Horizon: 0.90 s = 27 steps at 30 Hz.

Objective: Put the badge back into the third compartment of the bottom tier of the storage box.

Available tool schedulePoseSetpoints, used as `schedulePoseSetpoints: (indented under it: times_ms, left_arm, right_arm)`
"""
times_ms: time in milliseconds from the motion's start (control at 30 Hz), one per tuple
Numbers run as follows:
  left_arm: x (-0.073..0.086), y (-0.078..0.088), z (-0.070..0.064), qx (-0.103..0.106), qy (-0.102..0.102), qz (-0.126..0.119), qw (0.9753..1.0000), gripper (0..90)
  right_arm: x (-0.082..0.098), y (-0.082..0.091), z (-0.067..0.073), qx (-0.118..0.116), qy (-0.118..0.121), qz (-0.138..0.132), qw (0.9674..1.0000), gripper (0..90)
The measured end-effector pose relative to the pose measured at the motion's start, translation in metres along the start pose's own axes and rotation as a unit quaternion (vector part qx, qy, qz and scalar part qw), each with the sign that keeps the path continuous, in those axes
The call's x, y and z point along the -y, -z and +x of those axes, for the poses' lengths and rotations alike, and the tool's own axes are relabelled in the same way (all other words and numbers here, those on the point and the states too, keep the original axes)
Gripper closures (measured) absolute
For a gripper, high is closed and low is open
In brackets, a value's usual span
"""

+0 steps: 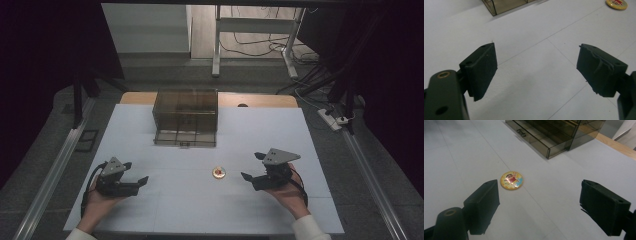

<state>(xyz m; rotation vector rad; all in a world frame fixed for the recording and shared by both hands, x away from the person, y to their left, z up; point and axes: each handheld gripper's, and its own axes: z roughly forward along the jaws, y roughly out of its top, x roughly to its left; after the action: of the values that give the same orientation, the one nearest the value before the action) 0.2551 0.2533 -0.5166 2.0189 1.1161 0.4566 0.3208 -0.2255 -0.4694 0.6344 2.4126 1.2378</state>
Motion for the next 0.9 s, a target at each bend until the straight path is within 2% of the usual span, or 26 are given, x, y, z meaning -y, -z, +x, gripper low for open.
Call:
schedulePoseSetpoints:
  times_ms: [333, 700, 900]
  left_arm:
    - [0.0, 0.001, 0.0, 0.001, 0.0, 0.0, 1.0, 17.4]
    - [0.0, 0.001, 0.0, 0.001, 0.001, 0.0, 1.0, 17.4]
    - [0.0, 0.001, 0.0, 0.002, 0.001, 0.001, 1.0, 17.4]
  right_arm:
    - [-0.008, -0.012, 0.004, -0.008, 0.009, 0.01, 0.9999, 15.9]
    - [-0.013, -0.022, 0.005, -0.011, 0.009, 0.019, 0.9997, 15.8]
    - [-0.019, -0.031, 0.007, -0.021, 0.009, 0.02, 0.9995, 15.9]
